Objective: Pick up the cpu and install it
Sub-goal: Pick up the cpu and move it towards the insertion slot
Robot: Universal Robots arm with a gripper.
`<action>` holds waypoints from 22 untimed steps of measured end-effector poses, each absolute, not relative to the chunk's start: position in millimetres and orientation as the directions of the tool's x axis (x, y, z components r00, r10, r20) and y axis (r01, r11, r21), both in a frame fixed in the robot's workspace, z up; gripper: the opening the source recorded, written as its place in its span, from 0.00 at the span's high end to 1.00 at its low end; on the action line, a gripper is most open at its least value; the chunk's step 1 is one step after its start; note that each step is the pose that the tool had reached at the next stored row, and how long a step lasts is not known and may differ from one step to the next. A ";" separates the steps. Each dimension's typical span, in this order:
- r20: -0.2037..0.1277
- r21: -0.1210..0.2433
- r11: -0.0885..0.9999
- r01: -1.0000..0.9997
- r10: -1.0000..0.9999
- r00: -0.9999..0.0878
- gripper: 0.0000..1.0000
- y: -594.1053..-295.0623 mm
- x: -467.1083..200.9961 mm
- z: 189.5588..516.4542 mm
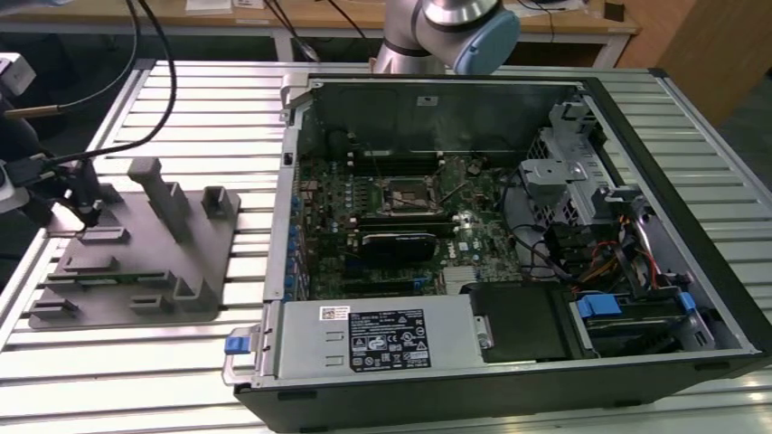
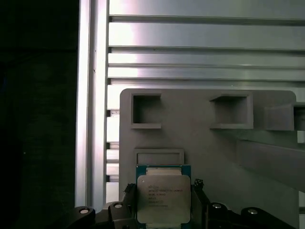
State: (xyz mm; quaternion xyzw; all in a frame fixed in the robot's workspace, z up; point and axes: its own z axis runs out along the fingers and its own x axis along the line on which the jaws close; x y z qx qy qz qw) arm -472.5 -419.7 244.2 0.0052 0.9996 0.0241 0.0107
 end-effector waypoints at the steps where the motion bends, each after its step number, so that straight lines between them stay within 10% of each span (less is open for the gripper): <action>1: -0.021 0.048 0.999 0.010 0.011 -1.000 0.46 -419.6 -472.5 246.3; 22: -0.021 0.051 0.999 0.010 0.011 -1.000 0.46 -419.7 -472.5 285.1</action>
